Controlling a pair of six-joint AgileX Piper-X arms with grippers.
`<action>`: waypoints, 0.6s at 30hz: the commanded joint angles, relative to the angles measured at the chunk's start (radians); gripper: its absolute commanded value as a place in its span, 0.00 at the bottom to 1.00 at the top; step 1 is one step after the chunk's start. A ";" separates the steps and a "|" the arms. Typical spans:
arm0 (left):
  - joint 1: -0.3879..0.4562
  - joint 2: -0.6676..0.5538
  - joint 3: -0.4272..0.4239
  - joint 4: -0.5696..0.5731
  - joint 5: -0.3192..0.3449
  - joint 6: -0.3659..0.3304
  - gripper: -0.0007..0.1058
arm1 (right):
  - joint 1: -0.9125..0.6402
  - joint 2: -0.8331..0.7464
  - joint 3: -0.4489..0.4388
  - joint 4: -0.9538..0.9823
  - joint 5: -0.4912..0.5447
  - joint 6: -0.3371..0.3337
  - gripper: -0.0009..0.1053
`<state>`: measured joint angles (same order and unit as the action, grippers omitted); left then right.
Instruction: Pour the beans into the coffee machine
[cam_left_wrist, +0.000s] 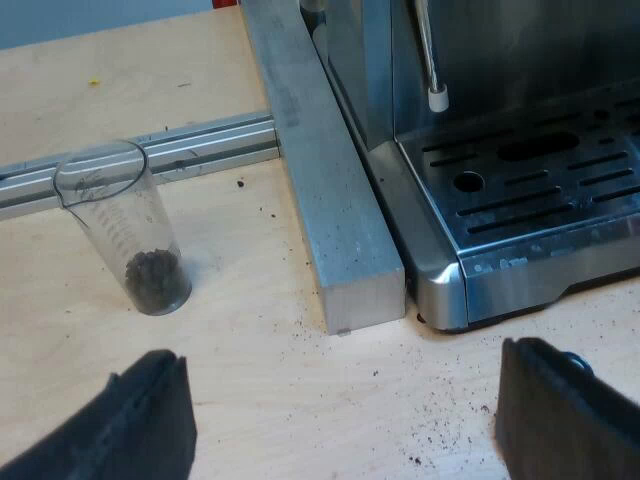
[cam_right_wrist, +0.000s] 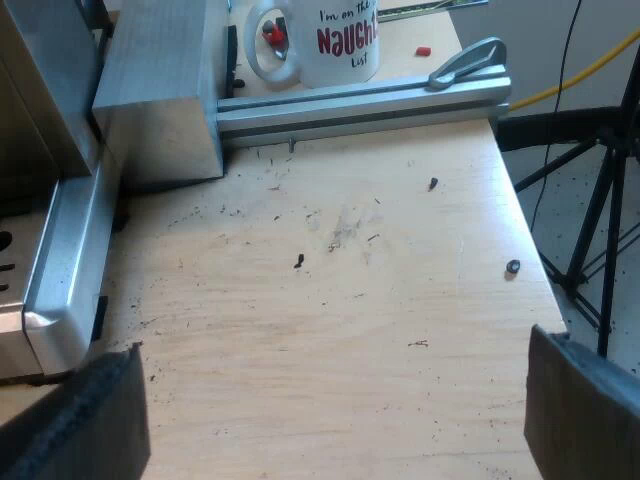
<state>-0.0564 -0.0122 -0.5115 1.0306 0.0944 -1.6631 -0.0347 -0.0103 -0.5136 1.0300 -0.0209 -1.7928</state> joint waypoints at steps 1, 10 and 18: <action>-0.004 -0.139 0.000 -0.018 -0.002 -0.008 0.62 | -0.001 -0.041 -0.008 -0.012 -0.005 0.002 0.74; -0.004 -0.139 0.000 -0.017 0.000 -0.008 0.62 | -0.001 -0.041 -0.008 -0.012 -0.005 0.002 0.74; -0.004 -0.105 -0.009 -0.007 -0.013 -0.017 0.62 | 0.041 -0.021 -0.022 -0.051 -0.036 -0.009 0.74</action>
<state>-0.0564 -0.0122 -0.5148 1.0227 0.0968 -1.6675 -0.0023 -0.0103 -0.5190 0.9901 -0.0382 -1.7933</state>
